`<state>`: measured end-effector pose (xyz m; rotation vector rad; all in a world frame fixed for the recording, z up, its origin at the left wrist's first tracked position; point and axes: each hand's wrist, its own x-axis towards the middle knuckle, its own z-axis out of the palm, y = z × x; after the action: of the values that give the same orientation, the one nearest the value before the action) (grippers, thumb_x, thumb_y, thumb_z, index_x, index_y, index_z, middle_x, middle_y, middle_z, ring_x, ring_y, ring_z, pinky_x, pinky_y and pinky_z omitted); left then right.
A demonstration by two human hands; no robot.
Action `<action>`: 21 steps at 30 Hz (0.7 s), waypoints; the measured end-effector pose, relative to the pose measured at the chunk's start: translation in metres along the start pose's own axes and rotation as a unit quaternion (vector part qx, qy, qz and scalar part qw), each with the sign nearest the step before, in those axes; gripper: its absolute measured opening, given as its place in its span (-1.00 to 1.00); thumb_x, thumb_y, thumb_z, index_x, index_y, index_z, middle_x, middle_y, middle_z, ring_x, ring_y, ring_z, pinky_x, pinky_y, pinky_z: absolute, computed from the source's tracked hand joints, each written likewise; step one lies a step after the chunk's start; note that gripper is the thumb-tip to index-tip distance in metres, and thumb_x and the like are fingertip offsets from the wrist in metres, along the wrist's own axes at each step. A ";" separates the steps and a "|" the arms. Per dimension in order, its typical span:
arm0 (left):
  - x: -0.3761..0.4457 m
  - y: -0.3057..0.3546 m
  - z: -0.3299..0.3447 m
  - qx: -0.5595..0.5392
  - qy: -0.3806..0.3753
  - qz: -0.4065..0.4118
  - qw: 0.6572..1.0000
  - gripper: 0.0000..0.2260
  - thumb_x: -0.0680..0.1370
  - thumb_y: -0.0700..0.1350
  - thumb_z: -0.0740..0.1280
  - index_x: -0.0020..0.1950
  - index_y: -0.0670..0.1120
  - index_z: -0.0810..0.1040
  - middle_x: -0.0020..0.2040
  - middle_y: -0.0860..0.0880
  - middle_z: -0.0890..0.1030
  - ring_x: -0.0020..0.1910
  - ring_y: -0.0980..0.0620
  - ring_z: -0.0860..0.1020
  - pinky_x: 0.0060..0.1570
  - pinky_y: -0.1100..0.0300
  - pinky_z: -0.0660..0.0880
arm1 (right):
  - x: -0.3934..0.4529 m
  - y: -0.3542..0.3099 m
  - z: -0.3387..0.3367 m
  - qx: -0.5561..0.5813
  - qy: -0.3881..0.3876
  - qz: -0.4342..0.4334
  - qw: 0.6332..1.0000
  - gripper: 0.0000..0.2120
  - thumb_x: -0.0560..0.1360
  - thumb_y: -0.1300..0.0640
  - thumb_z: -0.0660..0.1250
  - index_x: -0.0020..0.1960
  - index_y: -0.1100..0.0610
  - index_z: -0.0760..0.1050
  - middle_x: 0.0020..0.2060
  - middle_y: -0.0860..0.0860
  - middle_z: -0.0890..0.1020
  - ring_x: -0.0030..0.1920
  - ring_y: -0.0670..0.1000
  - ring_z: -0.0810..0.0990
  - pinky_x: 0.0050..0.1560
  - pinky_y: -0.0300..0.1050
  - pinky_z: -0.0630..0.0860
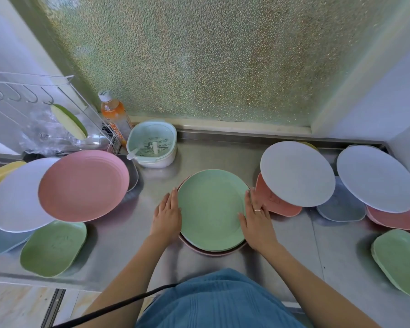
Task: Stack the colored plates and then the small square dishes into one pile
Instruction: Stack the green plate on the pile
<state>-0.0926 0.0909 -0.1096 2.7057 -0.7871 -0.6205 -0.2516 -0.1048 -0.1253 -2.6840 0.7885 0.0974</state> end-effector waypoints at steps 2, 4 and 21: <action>0.000 -0.001 -0.002 0.004 -0.005 0.006 1.000 -0.49 0.62 -0.14 -0.02 0.54 -0.11 -0.13 0.56 -0.03 0.02 0.54 -0.03 -0.01 0.46 0.02 0.02 | -0.001 0.001 0.000 -0.023 0.018 0.009 1.000 -0.35 0.50 -0.10 -0.16 0.54 0.16 -0.07 0.54 0.05 -0.02 0.52 -0.01 0.01 0.46 0.17 -0.04; 0.000 -0.006 -0.008 0.025 0.014 0.022 0.999 -0.50 0.61 -0.07 -0.08 0.54 -0.10 -0.07 0.56 -0.02 0.04 0.54 -0.02 0.00 0.47 0.03 0.00 | -0.002 -0.003 -0.003 -0.043 0.064 0.008 0.997 -0.37 0.51 -0.07 -0.09 0.53 0.15 0.02 0.52 0.03 0.12 0.49 -0.09 -0.02 0.45 0.18 -0.14; -0.008 -0.171 -0.059 0.161 0.116 -0.007 0.980 -0.55 0.45 -0.30 0.08 0.27 -0.10 0.53 0.27 -0.07 0.57 0.30 -0.12 0.49 0.27 -0.08 0.40 | 0.030 -0.222 0.037 0.099 -0.053 -0.186 0.976 -0.54 0.57 0.17 0.10 0.47 0.08 0.19 0.48 0.04 0.25 0.51 0.02 0.12 0.48 0.10 0.02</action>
<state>0.0051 0.2432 -0.1156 3.0010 -0.8712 -0.1846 -0.1062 0.0670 -0.0978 -2.5590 0.2410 0.0652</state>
